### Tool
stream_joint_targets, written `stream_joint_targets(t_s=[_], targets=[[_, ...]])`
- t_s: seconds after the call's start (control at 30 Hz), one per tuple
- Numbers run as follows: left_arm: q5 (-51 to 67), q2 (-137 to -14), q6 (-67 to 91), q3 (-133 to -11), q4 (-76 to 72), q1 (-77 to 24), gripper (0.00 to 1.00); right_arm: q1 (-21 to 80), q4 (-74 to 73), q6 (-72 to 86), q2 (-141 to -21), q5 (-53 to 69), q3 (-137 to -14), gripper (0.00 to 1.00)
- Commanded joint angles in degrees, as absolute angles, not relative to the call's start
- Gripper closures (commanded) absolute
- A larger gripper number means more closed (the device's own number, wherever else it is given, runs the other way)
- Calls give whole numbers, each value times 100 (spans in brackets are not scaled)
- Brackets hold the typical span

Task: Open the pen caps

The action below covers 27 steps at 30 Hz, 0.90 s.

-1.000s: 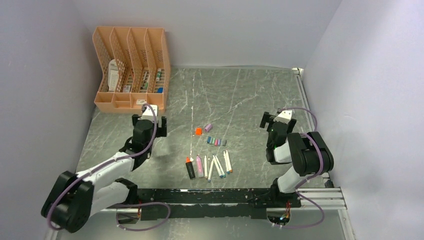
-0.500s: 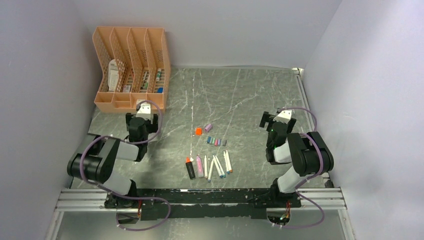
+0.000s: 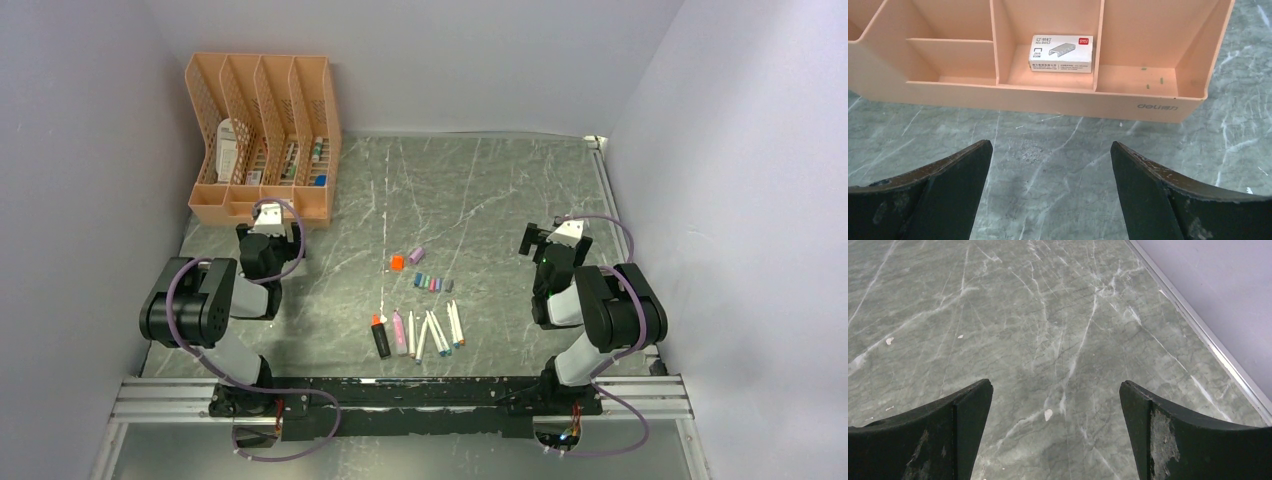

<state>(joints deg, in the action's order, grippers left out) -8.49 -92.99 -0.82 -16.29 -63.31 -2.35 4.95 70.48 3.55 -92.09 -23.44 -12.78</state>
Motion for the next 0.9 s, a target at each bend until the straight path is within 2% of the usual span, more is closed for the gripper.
stream_joint_targets(t_s=[0.0, 0.87], targets=[[-524, -9307, -10, -1612, -6676, -197, 0, 519, 7286, 264, -9265, -2382, -1273, 0], [-568, -9334, -113, -1572, -6837, -258, 0, 516, 7225, 263, -9275, -2338, -1309, 0]])
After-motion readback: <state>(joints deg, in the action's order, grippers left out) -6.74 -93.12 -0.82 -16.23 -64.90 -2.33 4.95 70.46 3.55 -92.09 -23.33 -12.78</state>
